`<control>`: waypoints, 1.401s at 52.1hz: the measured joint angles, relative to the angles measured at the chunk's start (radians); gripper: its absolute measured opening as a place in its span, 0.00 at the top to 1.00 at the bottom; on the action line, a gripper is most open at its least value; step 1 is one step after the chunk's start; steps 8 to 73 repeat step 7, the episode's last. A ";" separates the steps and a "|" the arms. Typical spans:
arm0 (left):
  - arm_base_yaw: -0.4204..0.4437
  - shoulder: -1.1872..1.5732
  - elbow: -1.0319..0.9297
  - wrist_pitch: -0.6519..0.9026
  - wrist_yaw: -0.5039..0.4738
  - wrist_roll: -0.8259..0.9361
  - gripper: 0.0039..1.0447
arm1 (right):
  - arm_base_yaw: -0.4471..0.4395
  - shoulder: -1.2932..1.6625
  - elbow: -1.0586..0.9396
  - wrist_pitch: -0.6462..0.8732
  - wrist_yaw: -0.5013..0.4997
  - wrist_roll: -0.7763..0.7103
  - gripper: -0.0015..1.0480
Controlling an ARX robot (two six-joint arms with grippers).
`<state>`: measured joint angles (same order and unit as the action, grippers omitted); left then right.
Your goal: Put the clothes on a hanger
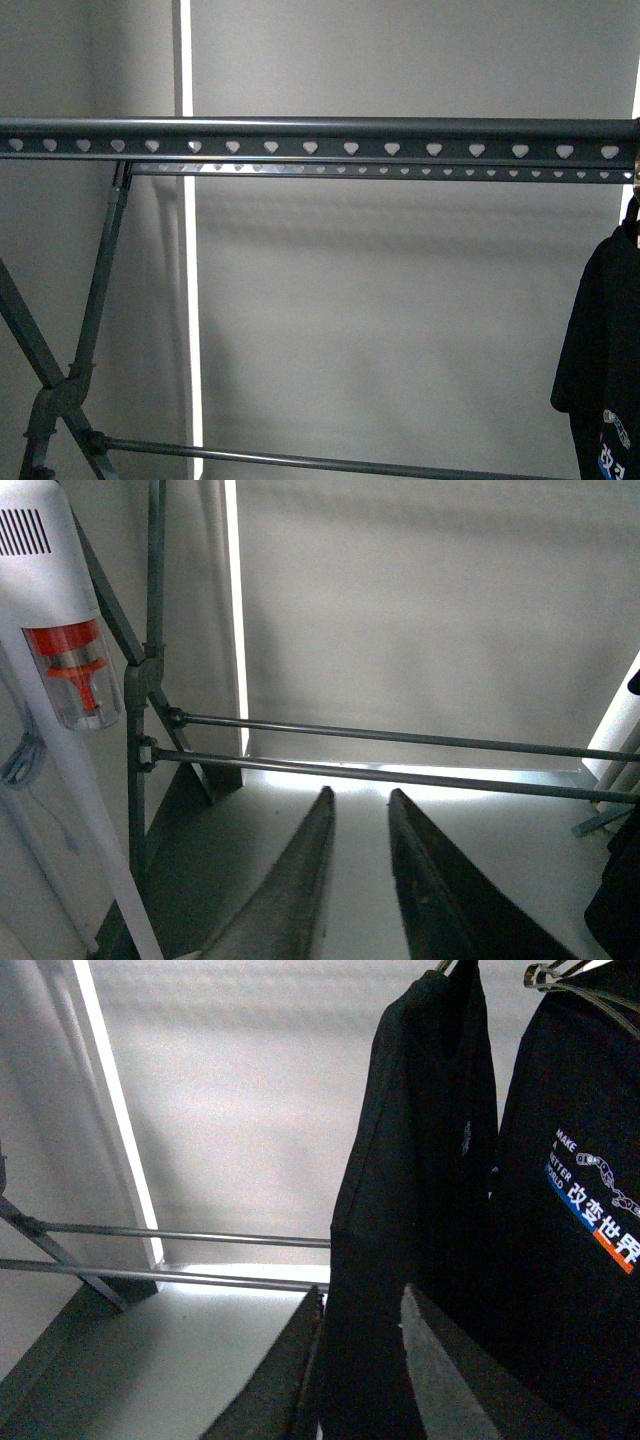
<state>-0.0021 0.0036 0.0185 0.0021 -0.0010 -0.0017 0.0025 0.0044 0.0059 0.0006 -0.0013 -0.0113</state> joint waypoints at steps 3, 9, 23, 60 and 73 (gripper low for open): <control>0.000 0.000 0.000 0.000 0.000 0.000 0.71 | 0.000 0.000 0.000 0.000 0.000 0.000 0.67; 0.000 0.000 0.000 0.000 0.000 0.000 0.55 | 0.000 0.000 0.000 0.000 0.000 0.000 0.52; 0.000 0.000 0.000 0.000 0.000 0.000 0.55 | 0.000 0.000 0.000 0.000 0.000 0.000 0.52; 0.000 0.000 0.000 0.000 0.000 0.000 0.55 | 0.000 0.000 0.000 0.000 0.000 0.000 0.52; 0.000 0.000 0.000 0.000 0.000 0.000 0.55 | 0.000 0.000 0.000 0.000 0.000 0.000 0.52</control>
